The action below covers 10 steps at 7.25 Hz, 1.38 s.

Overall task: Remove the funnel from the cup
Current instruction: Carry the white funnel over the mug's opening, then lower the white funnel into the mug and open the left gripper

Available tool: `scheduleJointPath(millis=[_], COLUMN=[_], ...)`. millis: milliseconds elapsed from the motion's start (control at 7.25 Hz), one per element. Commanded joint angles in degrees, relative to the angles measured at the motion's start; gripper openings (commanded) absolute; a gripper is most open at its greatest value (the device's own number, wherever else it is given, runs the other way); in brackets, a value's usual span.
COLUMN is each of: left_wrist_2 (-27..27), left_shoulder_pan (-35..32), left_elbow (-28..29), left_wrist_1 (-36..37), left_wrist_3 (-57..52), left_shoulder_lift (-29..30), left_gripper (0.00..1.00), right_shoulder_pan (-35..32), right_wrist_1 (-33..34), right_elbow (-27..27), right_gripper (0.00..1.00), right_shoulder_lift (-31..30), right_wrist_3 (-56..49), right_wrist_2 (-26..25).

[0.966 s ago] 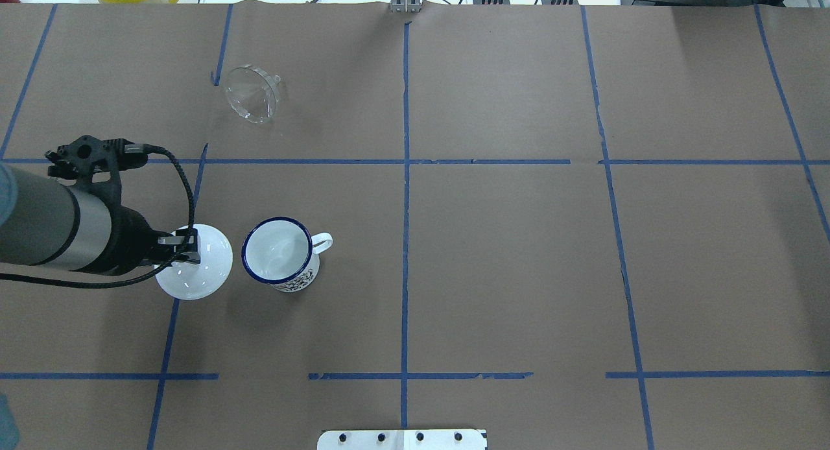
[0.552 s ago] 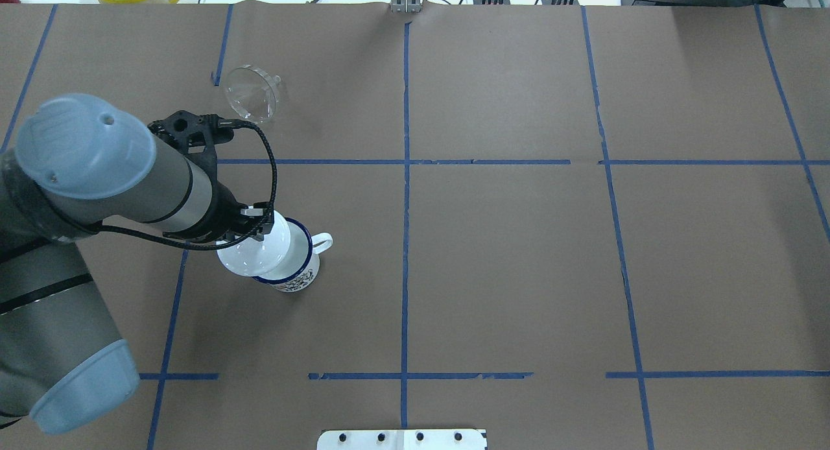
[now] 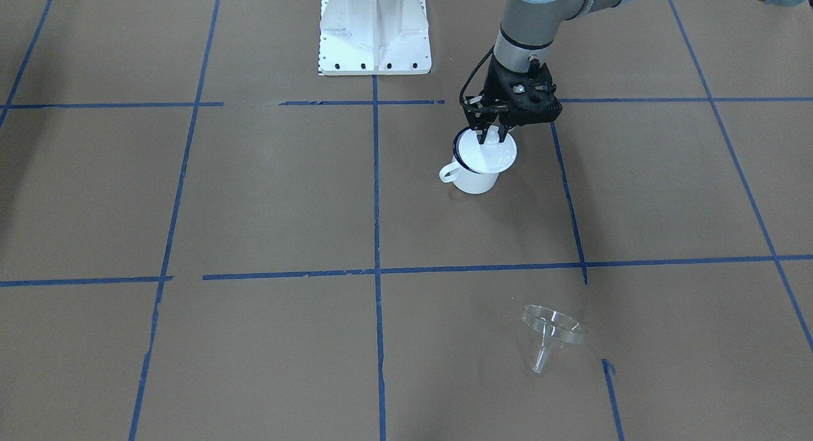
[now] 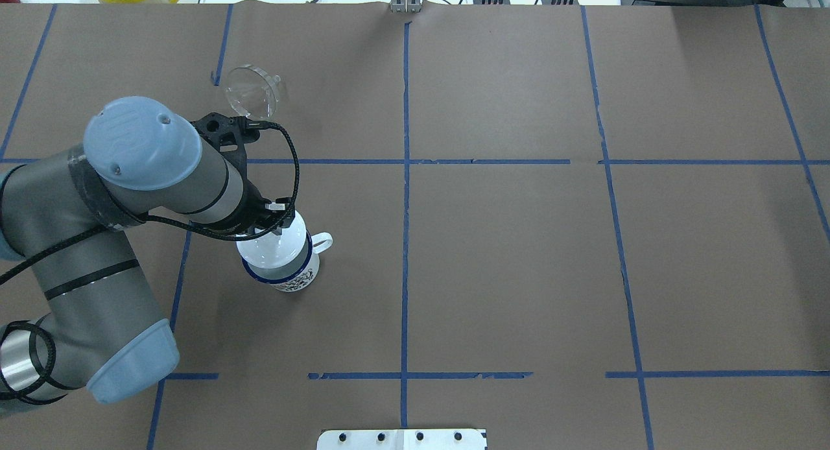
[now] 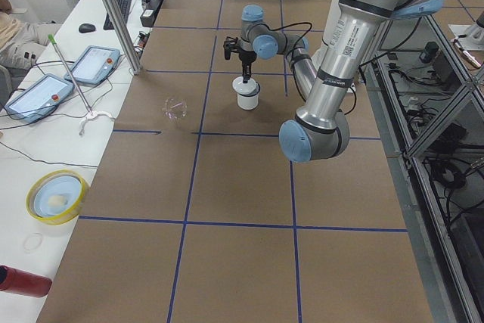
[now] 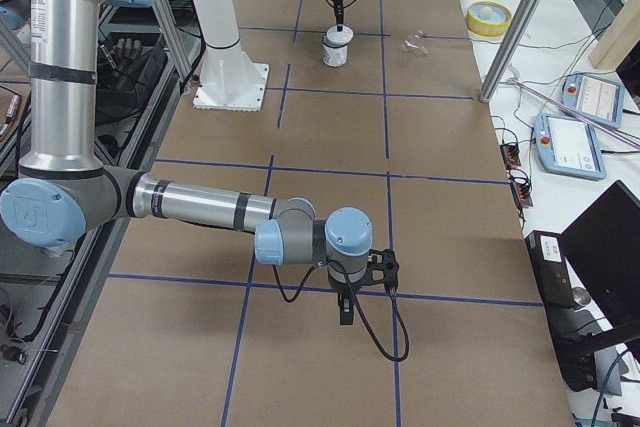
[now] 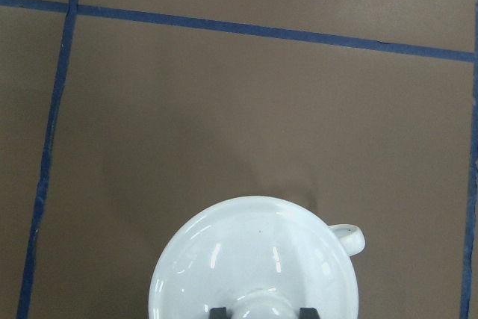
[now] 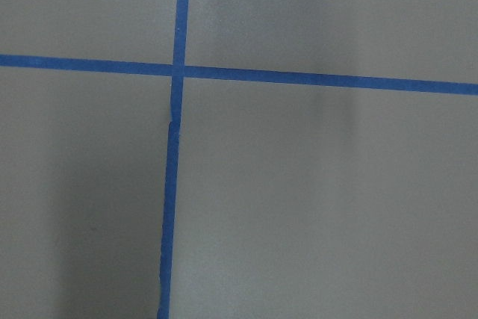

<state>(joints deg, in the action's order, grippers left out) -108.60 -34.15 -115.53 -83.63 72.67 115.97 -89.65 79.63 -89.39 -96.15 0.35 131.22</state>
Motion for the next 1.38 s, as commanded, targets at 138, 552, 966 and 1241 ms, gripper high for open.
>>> scheduleJointPath(millis=[138,552,966,1241], left_wrist_2=[-0.29,-1.70,-1.70,-1.70], left_shoulder_pan=[0.05,0.14,0.32,0.40], left_elbow=[-0.22,-0.31,-0.40,0.04], left_wrist_1=[-0.30,-0.39,-0.39,-0.30], left_wrist_3=[0.10,0.19,0.28,0.28], left_shoulder_lift=[-0.40,-0.57,-0.57,-0.57], left_gripper=[0.00,0.00,0.00,0.00], right_shoulder_pan=[0.00,0.00,0.00,0.00], right_wrist_1=[0.00,0.00,0.00,0.00], right_elbow=[0.00,0.00,0.00,0.00], right_gripper=[1.00,1.00,1.00,1.00], right_shoulder_lift=[0.00,0.00,0.00,0.00], right_wrist_3=[0.00,0.00,0.00,0.00], right_wrist_2=[0.00,0.00,0.00,0.00])
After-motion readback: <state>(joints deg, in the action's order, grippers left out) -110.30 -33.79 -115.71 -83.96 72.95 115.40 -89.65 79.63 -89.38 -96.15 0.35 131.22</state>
